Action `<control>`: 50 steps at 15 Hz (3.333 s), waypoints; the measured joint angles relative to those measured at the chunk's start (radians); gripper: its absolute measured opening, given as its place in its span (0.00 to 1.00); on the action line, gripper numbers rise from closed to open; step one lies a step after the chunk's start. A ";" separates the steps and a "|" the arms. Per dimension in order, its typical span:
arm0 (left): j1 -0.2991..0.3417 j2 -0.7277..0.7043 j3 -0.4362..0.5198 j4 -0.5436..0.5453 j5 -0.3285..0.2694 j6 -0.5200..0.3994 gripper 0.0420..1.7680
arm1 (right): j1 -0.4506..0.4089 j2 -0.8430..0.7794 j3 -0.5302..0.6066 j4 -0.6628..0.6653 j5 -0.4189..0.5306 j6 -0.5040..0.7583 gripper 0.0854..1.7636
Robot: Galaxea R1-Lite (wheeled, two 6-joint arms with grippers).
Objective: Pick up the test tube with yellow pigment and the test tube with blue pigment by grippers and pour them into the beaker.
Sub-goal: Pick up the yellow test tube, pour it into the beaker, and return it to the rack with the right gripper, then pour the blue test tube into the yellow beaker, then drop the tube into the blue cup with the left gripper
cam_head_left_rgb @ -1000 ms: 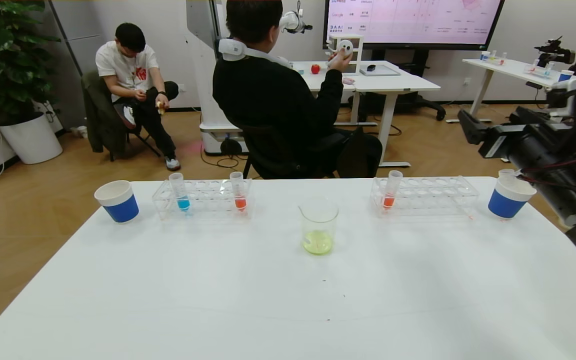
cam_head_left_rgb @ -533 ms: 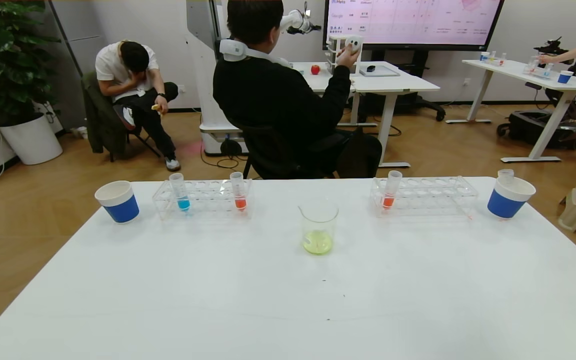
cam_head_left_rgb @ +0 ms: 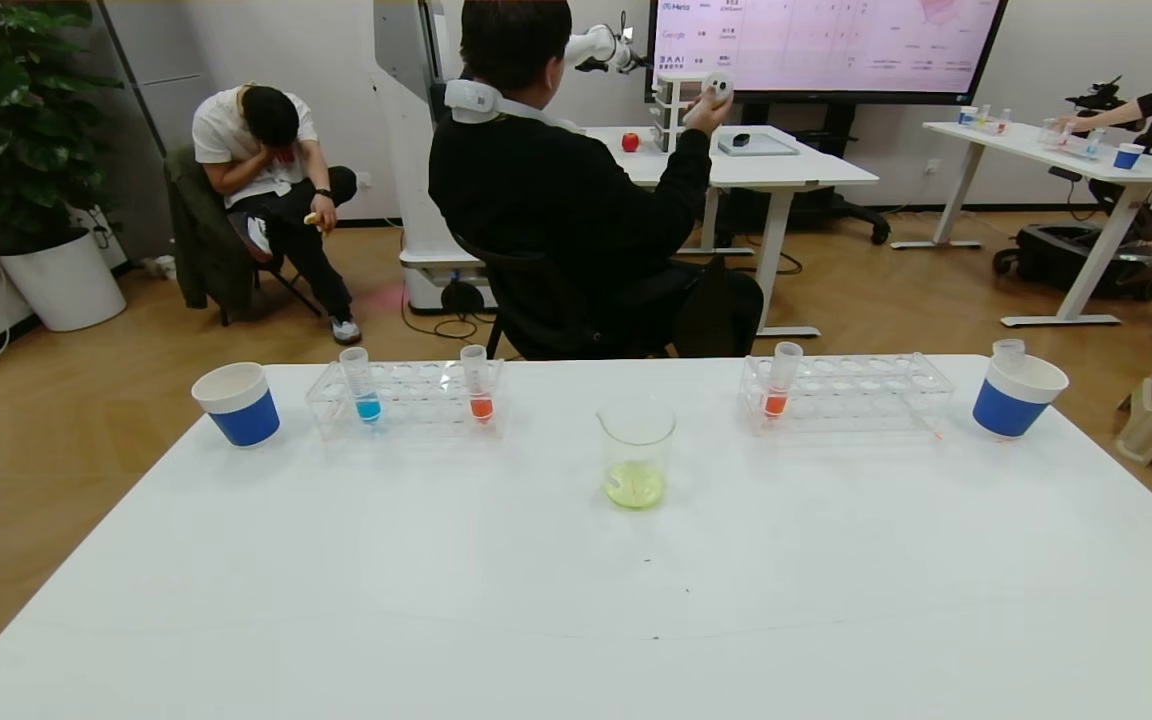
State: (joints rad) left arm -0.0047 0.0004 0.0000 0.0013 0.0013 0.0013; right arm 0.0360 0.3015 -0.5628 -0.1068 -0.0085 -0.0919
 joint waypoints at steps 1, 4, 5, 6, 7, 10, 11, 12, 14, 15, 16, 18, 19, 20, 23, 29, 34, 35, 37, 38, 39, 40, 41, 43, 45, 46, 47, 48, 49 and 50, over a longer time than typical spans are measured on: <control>0.000 0.000 0.000 0.000 0.000 0.000 0.98 | -0.006 -0.066 0.028 0.027 0.010 -0.001 0.98; 0.000 0.000 0.000 0.000 0.000 -0.001 0.98 | -0.020 -0.225 0.186 0.048 -0.004 0.004 0.98; 0.000 0.000 0.000 0.000 0.000 -0.001 0.98 | -0.023 -0.254 0.244 0.012 -0.043 0.013 0.98; 0.000 0.000 0.000 0.000 0.000 0.000 0.98 | -0.024 -0.271 0.299 -0.026 -0.061 0.012 0.98; 0.000 0.000 0.000 0.000 0.000 0.000 0.98 | -0.025 -0.284 0.356 -0.050 -0.055 0.000 0.98; 0.000 0.000 0.000 0.000 0.000 -0.001 0.98 | -0.025 -0.300 0.519 -0.040 -0.005 -0.012 0.98; 0.000 0.000 0.000 0.000 0.000 0.000 0.98 | -0.025 -0.301 0.541 0.030 0.025 -0.011 0.98; 0.000 0.000 0.000 0.000 0.000 0.000 0.98 | -0.024 -0.302 0.551 0.111 0.039 -0.010 0.98; 0.000 0.000 0.000 0.000 0.000 0.000 0.98 | -0.024 -0.302 0.557 0.116 0.043 0.002 0.98; 0.000 0.000 0.000 0.000 0.000 0.000 0.98 | -0.024 -0.302 0.559 0.115 0.040 0.012 0.98; 0.000 0.000 0.000 0.000 0.000 0.000 0.98 | -0.024 -0.302 0.560 0.113 0.038 0.028 0.98; 0.000 0.000 0.000 0.000 0.000 0.000 0.98 | -0.024 -0.302 0.561 0.113 0.036 0.040 0.98; 0.000 0.000 0.000 0.000 0.000 0.000 0.98 | -0.024 -0.302 0.562 0.113 0.036 0.040 0.98; 0.000 0.000 0.000 0.001 0.000 0.001 0.98 | -0.024 -0.302 0.562 0.113 0.036 0.040 0.98; 0.000 0.000 0.000 0.001 0.000 0.002 0.98 | -0.024 -0.302 0.563 0.113 0.035 0.041 0.98; -0.001 0.042 -0.084 0.008 -0.046 0.032 0.98 | -0.024 -0.302 0.563 0.113 0.033 0.042 0.98; -0.016 0.388 -0.416 -0.075 -0.061 0.032 0.98 | -0.024 -0.302 0.563 0.113 0.033 0.042 0.98; -0.017 0.476 -0.463 -0.117 -0.062 0.033 0.98 | -0.024 -0.302 0.563 0.113 0.033 0.042 0.98; -0.019 0.663 -0.521 -0.241 -0.064 0.034 0.98 | -0.024 -0.302 0.562 0.113 0.032 0.042 0.98; -0.019 0.753 -0.532 -0.315 -0.064 0.033 0.98 | -0.024 -0.302 0.563 0.113 0.033 0.042 0.98; -0.019 0.853 -0.537 -0.401 -0.064 0.032 0.98 | -0.024 -0.302 0.563 0.113 0.033 0.042 0.98; -0.019 0.945 -0.538 -0.487 -0.064 0.030 0.98 | -0.024 -0.302 0.563 0.113 0.033 0.042 0.98; -0.019 1.038 -0.538 -0.574 -0.064 0.030 0.98 | -0.024 -0.302 0.563 0.113 0.033 0.042 0.98; -0.018 1.227 -0.537 -0.752 -0.060 0.027 0.98 | -0.024 -0.302 0.563 0.113 0.033 0.042 0.98; -0.016 1.406 -0.536 -0.911 -0.057 0.025 0.98 | -0.024 -0.302 0.563 0.113 0.033 0.042 0.98; -0.015 1.486 -0.536 -0.983 -0.056 0.024 0.98 | -0.024 -0.302 0.563 0.113 0.032 0.042 0.98; -0.014 1.563 -0.536 -1.051 -0.054 0.025 0.98 | -0.024 -0.302 0.563 0.113 0.033 0.042 0.98; -0.012 1.640 -0.538 -1.122 -0.053 0.024 0.98 | -0.024 -0.302 0.563 0.113 0.032 0.042 0.98; -0.011 1.709 -0.540 -1.188 -0.050 0.025 0.98 | -0.024 -0.302 0.563 0.113 0.033 0.042 0.98; -0.010 1.775 -0.542 -1.250 -0.049 0.024 0.98 | -0.024 -0.302 0.563 0.113 0.033 0.042 0.98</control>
State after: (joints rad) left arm -0.0147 1.7751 -0.5417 -1.2483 -0.0474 0.0257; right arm 0.0119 -0.0009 0.0000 0.0057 0.0240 -0.0496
